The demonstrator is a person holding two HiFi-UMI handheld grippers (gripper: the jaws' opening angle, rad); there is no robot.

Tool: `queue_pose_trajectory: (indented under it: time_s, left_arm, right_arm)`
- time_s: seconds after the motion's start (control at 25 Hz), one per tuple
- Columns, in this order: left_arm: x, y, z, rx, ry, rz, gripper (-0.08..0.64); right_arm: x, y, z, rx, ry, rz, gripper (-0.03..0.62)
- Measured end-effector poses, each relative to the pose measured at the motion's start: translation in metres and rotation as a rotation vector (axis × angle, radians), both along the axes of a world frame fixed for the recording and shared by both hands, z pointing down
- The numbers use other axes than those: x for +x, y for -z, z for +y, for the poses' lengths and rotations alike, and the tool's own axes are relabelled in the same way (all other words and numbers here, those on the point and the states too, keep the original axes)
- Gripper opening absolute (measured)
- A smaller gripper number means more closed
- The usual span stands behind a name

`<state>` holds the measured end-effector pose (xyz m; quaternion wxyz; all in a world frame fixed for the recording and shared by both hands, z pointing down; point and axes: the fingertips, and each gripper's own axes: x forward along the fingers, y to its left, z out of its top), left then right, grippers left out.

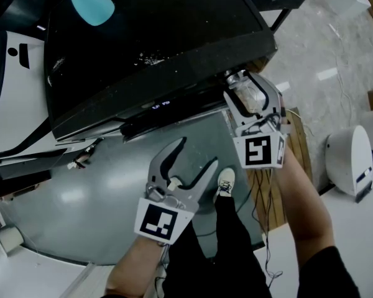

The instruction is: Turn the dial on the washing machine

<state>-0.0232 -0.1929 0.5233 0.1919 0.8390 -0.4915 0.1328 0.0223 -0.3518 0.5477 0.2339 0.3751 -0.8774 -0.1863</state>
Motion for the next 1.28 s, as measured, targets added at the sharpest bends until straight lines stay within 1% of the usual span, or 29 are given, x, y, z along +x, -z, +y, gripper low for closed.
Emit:
queue_pose_trajectory:
  time_s: [0.04,0.12,0.24,0.28,0.32,0.36,0.52,0.68,0.84,1.16,1.28]
  left_arm:
    - [0.000,0.000,0.000,-0.001,0.001,0.001,0.276]
    - [0.000,0.000,0.000,-0.003,0.006,0.005,0.276]
    - [0.000,-0.002,0.001,-0.003,0.005,0.004,0.276]
    - [0.000,-0.002,0.001,-0.002,0.003,0.004,0.276]
    - [0.000,-0.002,0.001,-0.002,0.001,0.003,0.276]
    - [0.001,-0.002,0.002,-0.002,0.001,0.003,0.276]
    - [0.000,-0.002,0.002,-0.003,0.005,0.006,0.276]
    - [0.000,-0.002,0.002,-0.002,0.005,0.006,0.276]
    - [0.000,-0.002,0.003,-0.003,0.005,0.004,0.276]
    - [0.001,-0.002,0.003,0.000,0.004,0.006,0.276]
    - [0.000,-0.003,0.003,-0.003,0.007,0.008,0.276]
  right_arm:
    - [0.001,0.000,0.000,-0.031,-0.013,-0.034,0.261]
    - [0.004,0.000,-0.002,-0.126,-0.045,-0.126,0.261]
    - [0.009,0.001,-0.007,-0.282,-0.064,-0.324,0.261]
    - [0.011,0.002,-0.010,-0.313,-0.056,-0.389,0.261]
    - [0.012,0.003,-0.011,-0.331,-0.050,-0.434,0.261]
    - [0.013,0.003,-0.012,-0.335,-0.047,-0.452,0.262]
    - [0.011,0.002,-0.008,-0.306,-0.051,-0.401,0.271]
    - [0.009,0.001,-0.006,-0.282,-0.028,-0.374,0.290]
    - [0.010,-0.001,-0.002,-0.282,-0.057,-0.307,0.291]
    - [0.008,-0.001,-0.001,-0.196,-0.037,-0.185,0.291]
    - [0.008,-0.001,-0.002,-0.122,-0.031,-0.100,0.291]
